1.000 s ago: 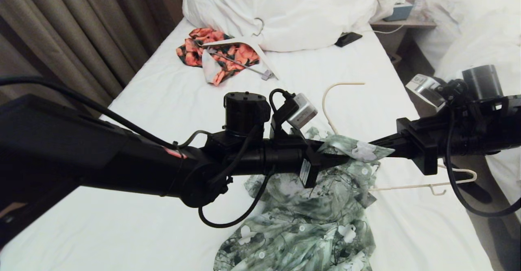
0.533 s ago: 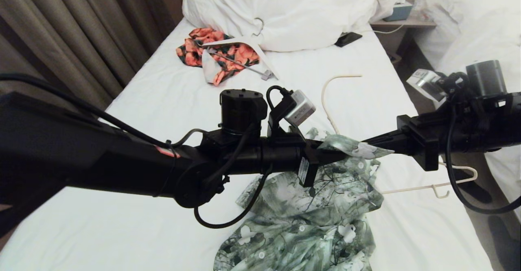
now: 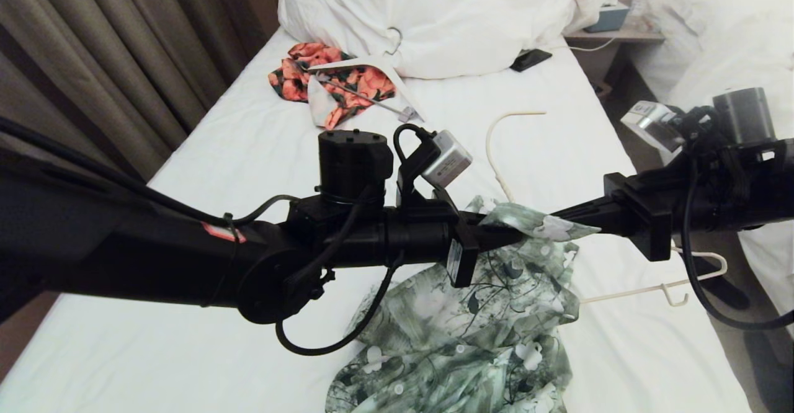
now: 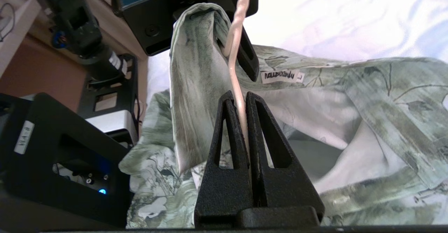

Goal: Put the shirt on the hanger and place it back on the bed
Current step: Hook the other side of the shirt onto the hanger

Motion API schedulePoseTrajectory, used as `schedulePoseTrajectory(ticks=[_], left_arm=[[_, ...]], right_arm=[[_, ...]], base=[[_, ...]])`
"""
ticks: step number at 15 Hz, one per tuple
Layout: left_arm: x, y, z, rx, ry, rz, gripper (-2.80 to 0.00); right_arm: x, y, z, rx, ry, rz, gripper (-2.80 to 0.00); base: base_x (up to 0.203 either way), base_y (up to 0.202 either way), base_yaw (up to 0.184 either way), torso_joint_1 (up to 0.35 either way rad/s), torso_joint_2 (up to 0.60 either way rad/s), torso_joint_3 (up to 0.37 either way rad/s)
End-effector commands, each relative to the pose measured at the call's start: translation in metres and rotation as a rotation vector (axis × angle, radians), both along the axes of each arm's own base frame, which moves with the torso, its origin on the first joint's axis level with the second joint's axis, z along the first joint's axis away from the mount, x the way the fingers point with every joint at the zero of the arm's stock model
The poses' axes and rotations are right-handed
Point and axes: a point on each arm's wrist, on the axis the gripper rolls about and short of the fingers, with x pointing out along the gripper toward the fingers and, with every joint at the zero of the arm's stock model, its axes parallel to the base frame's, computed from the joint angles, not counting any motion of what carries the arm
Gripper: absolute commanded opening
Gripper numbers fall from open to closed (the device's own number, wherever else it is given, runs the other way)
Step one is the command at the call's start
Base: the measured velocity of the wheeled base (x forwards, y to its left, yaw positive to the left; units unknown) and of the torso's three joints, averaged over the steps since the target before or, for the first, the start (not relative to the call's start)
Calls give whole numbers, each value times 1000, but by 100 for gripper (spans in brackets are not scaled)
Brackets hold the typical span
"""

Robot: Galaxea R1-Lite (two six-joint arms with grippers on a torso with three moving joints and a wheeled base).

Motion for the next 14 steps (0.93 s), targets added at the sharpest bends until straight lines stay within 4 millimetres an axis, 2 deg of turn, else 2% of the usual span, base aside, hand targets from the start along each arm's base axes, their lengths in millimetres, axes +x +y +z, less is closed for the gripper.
schedulePoseTrajectory(ticks=[1, 3, 4, 8, 11, 14], left_arm=[[-6, 5, 6, -10, -11, -3, -280], [-10, 9, 12, -22, -9, 6, -280], [-13, 11, 16, -33, 4, 10, -280], [-22, 21, 26, -53, 11, 16, -280], [-30, 29, 28, -55, 25, 18, -280], [-37, 37, 32, -65, 30, 25, -280]], right_arm=[[-4, 1, 4, 9, -10, 17, -280], [-9, 3, 8, 13, -16, 26, -280], [-13, 4, 11, 15, -24, 33, 0], [-31, 4, 31, 41, 10, 14, 0], [-42, 0, 35, 9, 7, -69, 0], [-54, -10, 44, 0, 76, -187, 0]], base=[[0, 0, 0, 0, 0, 0], [0, 0, 0, 0, 0, 0], [0, 0, 0, 0, 0, 0], [0, 0, 0, 0, 0, 0], [0, 0, 0, 0, 0, 0], [0, 0, 0, 0, 0, 0]])
